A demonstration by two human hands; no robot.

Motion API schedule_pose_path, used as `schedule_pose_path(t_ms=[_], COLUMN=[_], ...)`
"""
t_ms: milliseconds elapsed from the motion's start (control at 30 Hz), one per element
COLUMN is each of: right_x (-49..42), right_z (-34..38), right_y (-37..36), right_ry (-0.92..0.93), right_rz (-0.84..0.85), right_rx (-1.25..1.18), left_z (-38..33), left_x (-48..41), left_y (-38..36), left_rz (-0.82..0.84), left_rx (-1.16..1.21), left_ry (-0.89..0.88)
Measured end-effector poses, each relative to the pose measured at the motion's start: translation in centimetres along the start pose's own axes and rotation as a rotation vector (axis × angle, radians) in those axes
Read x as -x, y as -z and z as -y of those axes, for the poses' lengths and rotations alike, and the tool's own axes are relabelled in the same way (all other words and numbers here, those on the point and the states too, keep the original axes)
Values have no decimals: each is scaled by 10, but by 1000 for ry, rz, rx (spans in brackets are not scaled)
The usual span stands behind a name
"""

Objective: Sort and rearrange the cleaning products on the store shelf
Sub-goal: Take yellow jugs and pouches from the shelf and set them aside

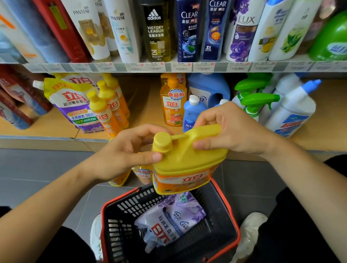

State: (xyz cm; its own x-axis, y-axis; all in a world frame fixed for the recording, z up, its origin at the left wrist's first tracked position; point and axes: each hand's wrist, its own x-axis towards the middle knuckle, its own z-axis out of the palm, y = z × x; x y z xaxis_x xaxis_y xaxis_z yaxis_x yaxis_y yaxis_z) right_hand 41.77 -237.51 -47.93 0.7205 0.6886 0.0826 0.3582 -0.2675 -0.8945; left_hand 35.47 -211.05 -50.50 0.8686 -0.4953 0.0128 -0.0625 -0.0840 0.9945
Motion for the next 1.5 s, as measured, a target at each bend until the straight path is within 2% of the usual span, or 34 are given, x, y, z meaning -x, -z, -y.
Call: schedule_pose_path(t_ms=[133,233,333,467,633,700,767,833,967,1067,1233,1367,1500], right_x=[-1,-1,-1,-3,-6,-6,-5,-5,-5,-5,-6,-6,-5], right_z=[0,-2,-1,-2,-2,-2,-2,-4,-12,-15,-10,-5,-5], right_y=[0,-3,-6,-14,-38,-42,-42,-40,-35,-31,-25,-14,-2], right_ry=[26,12,4,-31,-64,-72,-76,-80,-133,-140,-73,-30,4], right_rz=[45,34,-13,-149,-316,-338,-339,-337,-327,-327,-355,-406,-492], right_rx=[-114,-164,-202,-180,37,85,79,62,-22,-141,-283,-458,-565], left_z=[-4,-5,-3,2,17,21,24,24,18,14,19,26,32], left_x=[2,4,5,3,-1,-4,-6,-8,-11,-12,-12,-7,-5], left_y=[-3,-6,-10,-17,-33,-35,-32,-26,-11,-6,-10,-1,7], left_rz=[121,69,-82,-326,-722,-785,-757,-658,-419,-320,-314,-357,-520], left_rx=[206,226,204,49,-393,-464,-510,-513,-343,-184,-194,-89,-30], left_ry=[29,3,-55,-133,-198,-212,-204,-192,-124,-104,-114,13,176])
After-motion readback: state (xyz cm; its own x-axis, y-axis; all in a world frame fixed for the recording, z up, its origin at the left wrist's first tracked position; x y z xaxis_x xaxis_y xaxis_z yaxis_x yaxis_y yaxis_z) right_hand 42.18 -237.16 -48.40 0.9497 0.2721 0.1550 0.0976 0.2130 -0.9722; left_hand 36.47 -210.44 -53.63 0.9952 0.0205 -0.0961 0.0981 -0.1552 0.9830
